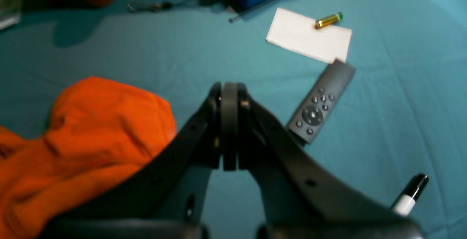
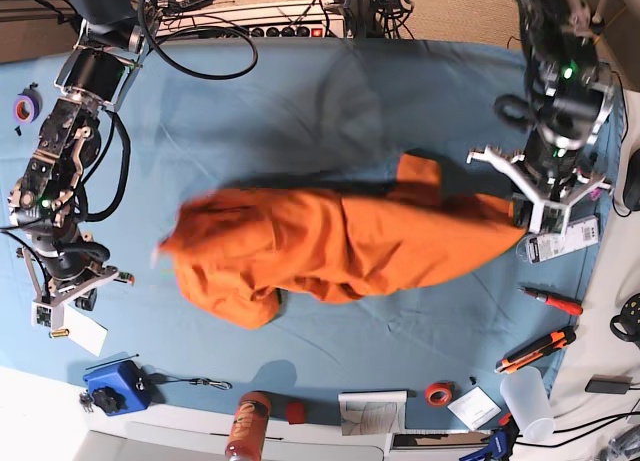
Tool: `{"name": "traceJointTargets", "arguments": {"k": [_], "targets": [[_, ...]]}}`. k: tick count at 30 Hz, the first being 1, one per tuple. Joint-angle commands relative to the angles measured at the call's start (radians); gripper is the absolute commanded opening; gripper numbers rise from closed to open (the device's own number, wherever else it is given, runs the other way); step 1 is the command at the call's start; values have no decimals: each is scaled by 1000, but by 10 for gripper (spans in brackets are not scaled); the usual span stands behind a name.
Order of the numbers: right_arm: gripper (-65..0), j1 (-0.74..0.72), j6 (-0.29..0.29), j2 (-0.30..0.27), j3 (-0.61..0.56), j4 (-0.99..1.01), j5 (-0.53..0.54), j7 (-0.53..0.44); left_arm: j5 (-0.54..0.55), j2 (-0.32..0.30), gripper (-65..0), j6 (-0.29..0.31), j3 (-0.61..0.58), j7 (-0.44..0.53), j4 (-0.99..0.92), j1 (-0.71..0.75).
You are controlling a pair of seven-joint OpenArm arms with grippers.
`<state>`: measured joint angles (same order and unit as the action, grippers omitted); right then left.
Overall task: Layout the t-shirt on the table in an organized manner, then fold the t-shirt properly
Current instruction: 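Pull the t-shirt end outward with the left gripper, stretching it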
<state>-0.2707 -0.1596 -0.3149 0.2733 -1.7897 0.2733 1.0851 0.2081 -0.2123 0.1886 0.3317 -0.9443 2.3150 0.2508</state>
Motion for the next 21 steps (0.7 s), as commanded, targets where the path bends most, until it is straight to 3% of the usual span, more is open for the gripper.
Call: {"name": "traceJointTargets", "arguments": {"k": [1, 6, 15, 19, 21], "targets": [[-650, -23, -1, -14, 3, -29, 3, -35, 3, -7, -650, -7, 26, 29, 40, 6], [-650, -23, -1, -15, 3, -32, -16, -63, 6, -7, -650, -7, 89, 74, 41, 40], [-648, 22, -11, -15, 3, -32, -65, -18, 81, -6, -650, -6, 89, 78, 41, 51], [-487, 74, -53, -14, 3, -32, -54, 22, 82, -6, -650, -7, 89, 77, 41, 52], [-464, 112, -53, -14, 3, -32, -20, 48, 82, -6, -650, -7, 89, 77, 41, 51]]}}
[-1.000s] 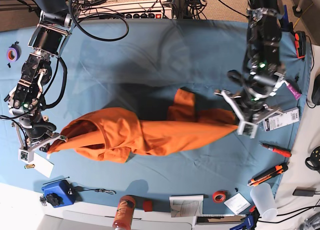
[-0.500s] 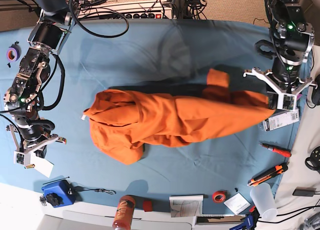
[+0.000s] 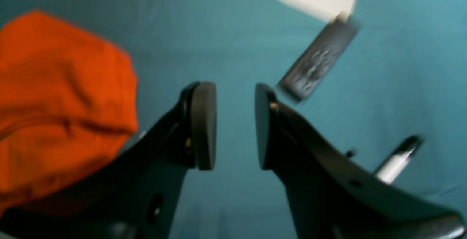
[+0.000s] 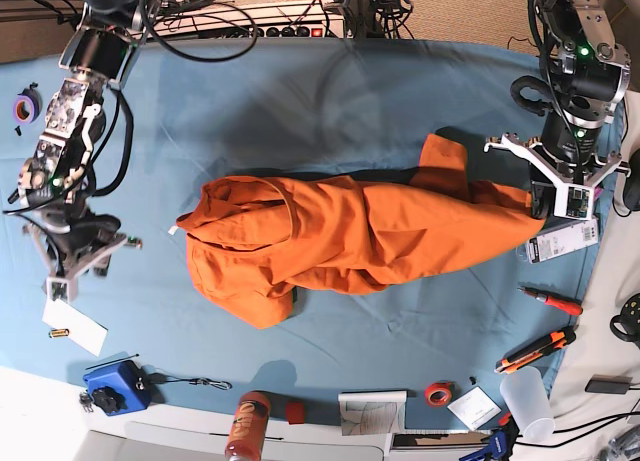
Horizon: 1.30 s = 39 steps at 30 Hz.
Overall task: Layout the t-shirt on the table in an organized manner, then fold the t-shirt properly
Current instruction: 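Pull the t-shirt end outward with the left gripper, stretching it, then release and regrasp the t-shirt edge with the right gripper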
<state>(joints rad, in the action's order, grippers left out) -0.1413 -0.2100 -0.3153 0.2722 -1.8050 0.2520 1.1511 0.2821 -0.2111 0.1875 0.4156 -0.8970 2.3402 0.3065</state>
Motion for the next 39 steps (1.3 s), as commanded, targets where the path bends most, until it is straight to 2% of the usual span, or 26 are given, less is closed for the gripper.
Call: {"name": "traceJointTargets", "arguments": {"k": [1, 3, 6, 10, 14, 18, 21, 22, 25, 30, 36, 39], "targets": [[-464, 1, -3, -14, 4, -17, 20, -4, 10, -7, -650, -6, 5, 29, 16, -4], [-464, 34, -3, -8, 4, -16, 29, 24, 11, -7, -650, -6, 5, 29, 16, -4], [-465, 85, -15, -9, 4, -16, 84, -16, 11, -7, -650, -6, 5, 29, 16, -5], [-465, 133, -141, -1, 4, -16, 224, -33, 11, -7, -650, -6, 5, 29, 16, -5], [-464, 178, -203, 59, 4, -16, 253, -27, 11, -7, -650, -6, 5, 29, 16, -4], [-460, 224, -230, 102, 4, -16, 249, -29, 11, -6, -650, -6, 5, 29, 16, -4], [-385, 254, -268, 107, 2, -16, 257, -3, 22, -5, -650, -6, 3, 29, 16, -5], [-365, 262, -270, 107, 3, -16, 256, 6, 34, -5, -650, -6, 3, 29, 16, -5], [-359, 278, -269, 108, 3, -16, 256, 12, 62, -5, -650, -5, 3, 29, 16, -5], [-360, 280, -265, 108, 3, -16, 256, -101, 82, -5, -650, -5, 3, 29, 16, -5], [-360, 271, -266, 108, -21, 31, 252, -113, 82, -5, -650, -5, 3, 29, 16, -5], [-360, 271, -297, 108, -71, 91, 247, -137, 82, -5, -650, -6, 3, 29, 16, -5]]}}
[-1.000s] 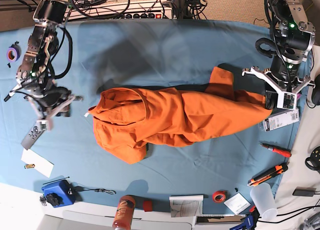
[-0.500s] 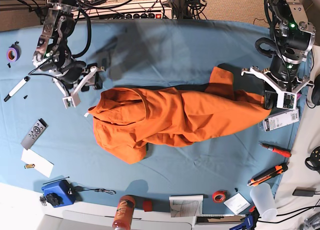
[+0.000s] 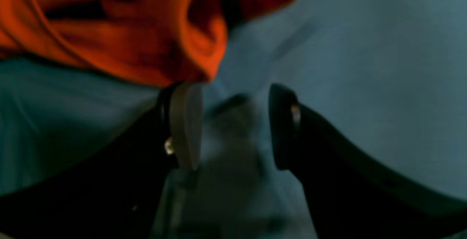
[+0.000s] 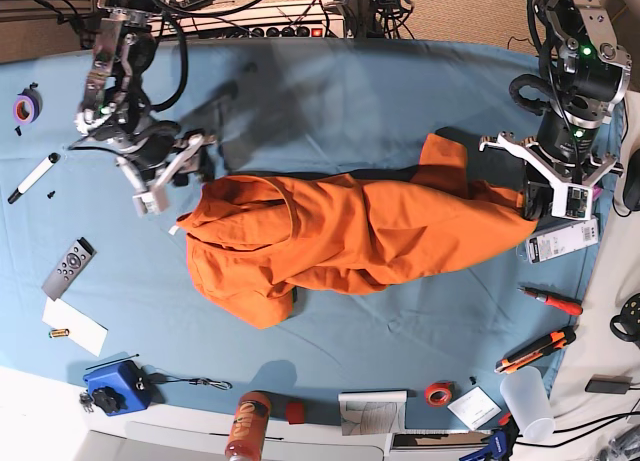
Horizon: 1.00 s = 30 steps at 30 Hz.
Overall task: Layout the t-shirt on the table in an organized manner, then fold the t-shirt properly
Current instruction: 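Release and regrasp the t-shirt edge with the right gripper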
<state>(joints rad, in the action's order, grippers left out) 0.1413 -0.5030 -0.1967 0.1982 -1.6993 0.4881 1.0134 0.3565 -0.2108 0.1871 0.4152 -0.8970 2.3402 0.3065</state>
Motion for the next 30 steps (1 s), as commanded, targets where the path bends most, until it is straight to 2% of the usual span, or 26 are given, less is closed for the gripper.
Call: {"name": "traceJointTargets", "arguments": {"k": [1, 6, 9, 11, 13, 16, 17, 19, 21, 24, 27, 30], "targets": [[-360, -12, -11, -11, -17, 1, 3, -14, 8, -5, -650, -5, 4, 29, 16, -5], [-360, -29, 10, -11, -99, 19, -138, -105, 7, -5, -650, -5, 4, 29, 16, -4], [-361, -67, 15, -11, -134, 19, -142, -105, 8, -5, -650, -5, 4, 29, 16, -5], [-375, -93, 43, -11, -163, 19, -153, -103, 8, -5, -650, -5, 4, 29, 16, -5], [-456, -115, 86, -11, -196, 19, -197, -97, 8, -5, -650, -5, 4, 29, 16, -5], [-632, -132, 169, -11, -237, 19, -255, -77, 7, -5, -650, -5, 4, 29, 16, -5], [-650, -137, 188, -11, -246, 19, -270, -64, 7, -5, -650, -5, 4, 29, 16, -4], [-650, -149, 193, -11, -257, 14, -267, -11, 7, -5, -650, -5, 4, 28, 16, -4], [-650, -158, 193, -11, -257, -25, -222, 81, 7, -5, -650, -5, 4, 19, 16, -4], [-650, -148, 189, -12, -256, -177, -179, 169, 7, -5, -650, -5, 4, 14, 16, -4], [-650, -87, 147, -13, -250, -363, -182, 147, 6, -5, -650, -5, 4, 11, 16, -4], [-650, 15, 134, -8, -234, -507, -136, 119, 3, -5, -650, -6, 4, 0, 16, -1]]}}
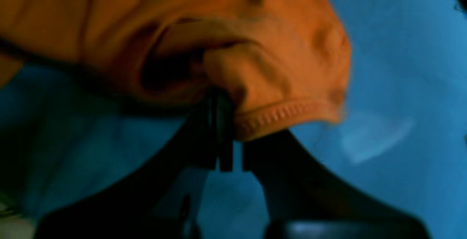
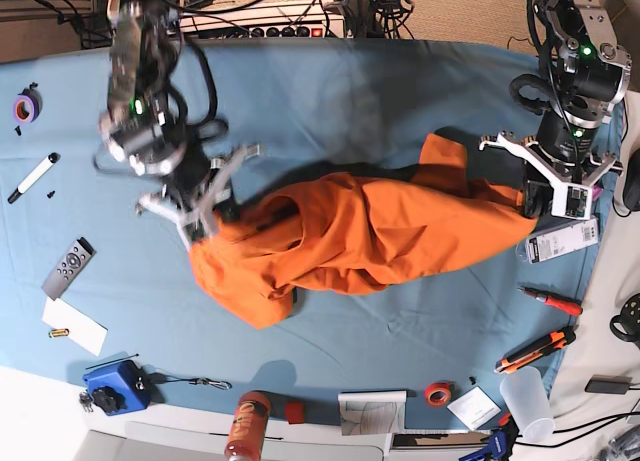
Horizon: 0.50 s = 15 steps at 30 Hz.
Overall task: Layout the t-shirt on the table in an organized manner, then fold the t-shirt properly
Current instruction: 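Release and regrasp the t-shirt edge with the right gripper, then drag the grasped t-shirt edge away from the left gripper with the right gripper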
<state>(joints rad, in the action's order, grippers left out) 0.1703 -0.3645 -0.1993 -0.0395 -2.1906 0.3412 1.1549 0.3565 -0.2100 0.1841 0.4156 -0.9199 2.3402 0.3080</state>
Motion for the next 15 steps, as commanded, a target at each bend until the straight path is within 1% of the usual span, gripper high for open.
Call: {"name": "traceJointTargets", "arguments": {"k": [1, 3, 4, 6, 7, 8, 10, 12, 15], "targets": [[-650, 20, -18, -2, 11, -62, 26, -27, 3, -6, -650, -3, 4, 22, 16, 1], [-650, 77, -29, 8, 33, -151, 45, -34, 3, -6, -650, -3, 4, 22, 16, 13], [-650, 99, -34, 9, 48, -166, 57, -42, 3, -6, -650, -3, 4, 22, 16, 17], [-650, 137, -37, 8, 86, -166, 63, -51, 3, -6, -650, -3, 4, 22, 16, 23], [-650, 140, -41, 8, 110, -166, 100, -60, 4, -6, -650, -2, 4, 23, 16, 24], [-650, 142, -42, 11, 132, -166, 118, -50, 3, -6, -650, -2, 4, 22, 16, 28], [-650, 142, -50, 15, 176, -166, 158, -62, -5, -6, -650, -2, 6, 22, 16, 30], [-650, 126, -68, 23, 214, -166, 154, -91, -12, -6, -650, -3, 6, 23, 16, 30], [-650, 84, -55, 22, 263, -166, 106, -134, -12, -6, -650, -2, 6, 53, 16, 27]]}}
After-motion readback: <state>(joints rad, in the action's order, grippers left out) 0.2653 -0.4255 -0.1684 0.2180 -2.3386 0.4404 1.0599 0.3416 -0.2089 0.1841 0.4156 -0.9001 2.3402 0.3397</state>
